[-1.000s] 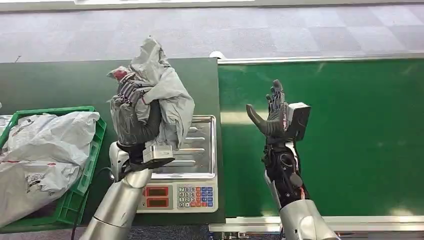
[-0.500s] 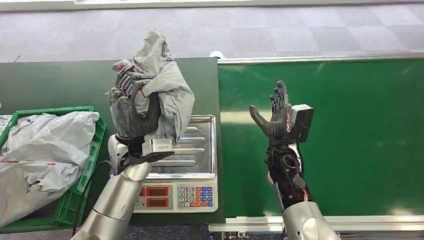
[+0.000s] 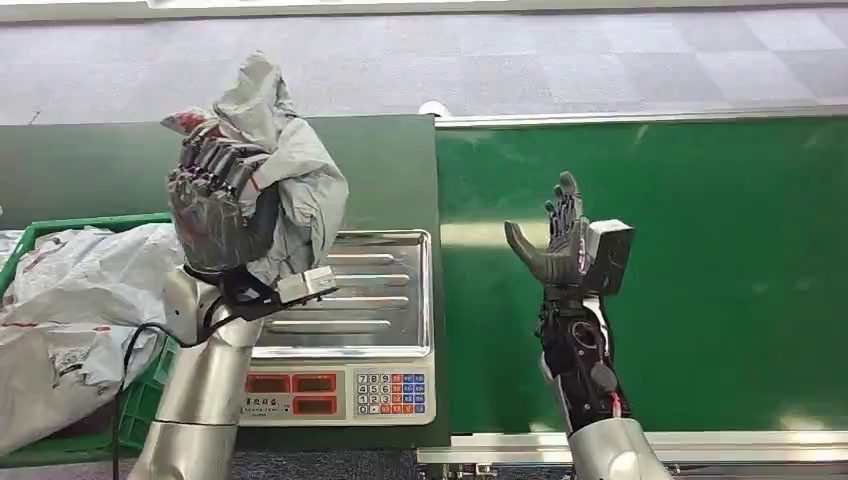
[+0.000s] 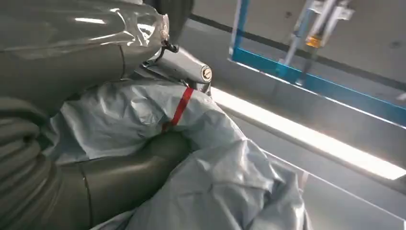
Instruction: Moved the parcel from conveyor to table for the left to box.
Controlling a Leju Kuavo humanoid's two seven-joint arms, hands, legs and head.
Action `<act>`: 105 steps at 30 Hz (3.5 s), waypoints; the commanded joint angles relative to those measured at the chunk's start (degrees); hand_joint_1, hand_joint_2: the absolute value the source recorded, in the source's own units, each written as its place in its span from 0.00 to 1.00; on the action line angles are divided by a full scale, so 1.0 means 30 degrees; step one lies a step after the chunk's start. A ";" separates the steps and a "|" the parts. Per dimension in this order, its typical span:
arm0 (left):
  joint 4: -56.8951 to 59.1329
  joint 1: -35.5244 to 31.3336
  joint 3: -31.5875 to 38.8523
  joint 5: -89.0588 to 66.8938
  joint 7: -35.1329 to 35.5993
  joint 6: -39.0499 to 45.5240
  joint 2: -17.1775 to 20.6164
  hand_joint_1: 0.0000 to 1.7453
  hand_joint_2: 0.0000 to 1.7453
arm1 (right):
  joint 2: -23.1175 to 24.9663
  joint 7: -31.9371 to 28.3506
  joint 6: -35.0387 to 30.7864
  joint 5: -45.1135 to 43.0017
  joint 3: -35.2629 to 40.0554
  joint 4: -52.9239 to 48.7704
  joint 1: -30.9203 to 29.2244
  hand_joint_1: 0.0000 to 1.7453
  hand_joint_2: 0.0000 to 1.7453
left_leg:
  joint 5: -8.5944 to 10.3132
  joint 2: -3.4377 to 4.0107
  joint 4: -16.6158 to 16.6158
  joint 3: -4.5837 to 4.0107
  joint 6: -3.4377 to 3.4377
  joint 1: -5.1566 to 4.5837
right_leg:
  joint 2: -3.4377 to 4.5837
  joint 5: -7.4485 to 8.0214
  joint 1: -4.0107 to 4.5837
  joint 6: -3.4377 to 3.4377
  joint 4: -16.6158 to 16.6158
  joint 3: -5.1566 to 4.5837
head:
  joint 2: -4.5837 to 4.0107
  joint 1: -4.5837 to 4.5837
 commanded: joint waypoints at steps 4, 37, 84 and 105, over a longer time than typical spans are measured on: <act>-0.0599 -0.1142 0.3778 0.1370 -0.0233 0.0299 0.1085 1.00 1.00 | -0.0473 0.0115 -0.0074 0.0056 -0.0253 -0.0055 0.0055 0.00 1.00 | -0.0012 -0.0003 0.0007 0.0017 0.0005 0.0007 | 0.0016 -0.0006 0.0008 -0.0006 -0.0003 0.0017 | 0.0000 0.0000; -0.4450 0.0752 0.3361 0.2227 -0.0233 0.0299 0.0967 1.00 1.00 | -0.0385 0.0206 -0.0122 0.0138 -0.0156 -0.0203 0.0072 0.00 1.00 | -0.0017 0.0008 0.0004 0.0012 0.0007 0.0004 | 0.0024 -0.0007 0.0005 -0.0002 -0.0006 0.0014 | 0.0000 0.0000; -1.6992 0.9067 0.7384 0.6959 -0.0233 0.0299 0.0051 1.00 1.00 | 0.0092 0.0112 0.0254 0.0725 0.0100 0.1984 -0.1192 0.00 1.00 | -0.0028 0.0018 -0.0016 0.0005 0.0005 0.0005 | 0.0047 -0.0023 0.0006 -0.0002 -0.0019 0.0014 | 0.0000 0.0000; -1.3080 0.8264 0.8769 0.4880 -0.0233 0.0299 -0.0099 1.00 1.00 | -0.0343 0.0237 -0.0275 0.0538 -0.0133 0.0490 0.0038 0.00 1.00 | -0.0018 -0.0030 -0.0031 0.0022 0.0001 0.0001 | -0.0010 -0.0036 0.0002 -0.0005 -0.0028 0.0031 | 0.0000 0.0000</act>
